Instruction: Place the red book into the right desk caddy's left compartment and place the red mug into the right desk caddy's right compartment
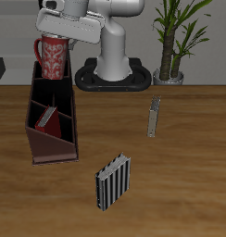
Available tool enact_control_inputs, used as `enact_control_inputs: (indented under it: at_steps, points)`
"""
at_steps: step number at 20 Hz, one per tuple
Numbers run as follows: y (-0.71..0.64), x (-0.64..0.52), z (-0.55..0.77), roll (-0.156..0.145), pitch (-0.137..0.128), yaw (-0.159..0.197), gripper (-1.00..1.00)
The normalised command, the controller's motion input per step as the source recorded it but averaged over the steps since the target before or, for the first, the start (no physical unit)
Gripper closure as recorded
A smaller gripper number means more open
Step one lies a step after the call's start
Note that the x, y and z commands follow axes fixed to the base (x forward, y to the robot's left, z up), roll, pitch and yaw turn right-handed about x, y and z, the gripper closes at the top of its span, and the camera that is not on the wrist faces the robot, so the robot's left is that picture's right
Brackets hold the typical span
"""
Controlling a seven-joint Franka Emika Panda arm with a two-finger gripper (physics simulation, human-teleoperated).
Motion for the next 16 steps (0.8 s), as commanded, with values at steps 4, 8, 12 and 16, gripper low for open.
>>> enact_control_inputs:
  at_steps: [4,8,12,16]
  points:
    - [0.01,-0.40,-0.22,-0.031,0.011,-0.004,1.00]
    - [-0.01,-0.22,-0.26,-0.024,0.064,-0.033,1.00]
    - [-0.06,-0.24,-0.22,-0.068,0.018,0.006,1.00]
    - [-0.01,-0.26,-0.11,0.010,0.013,0.033,1.00]
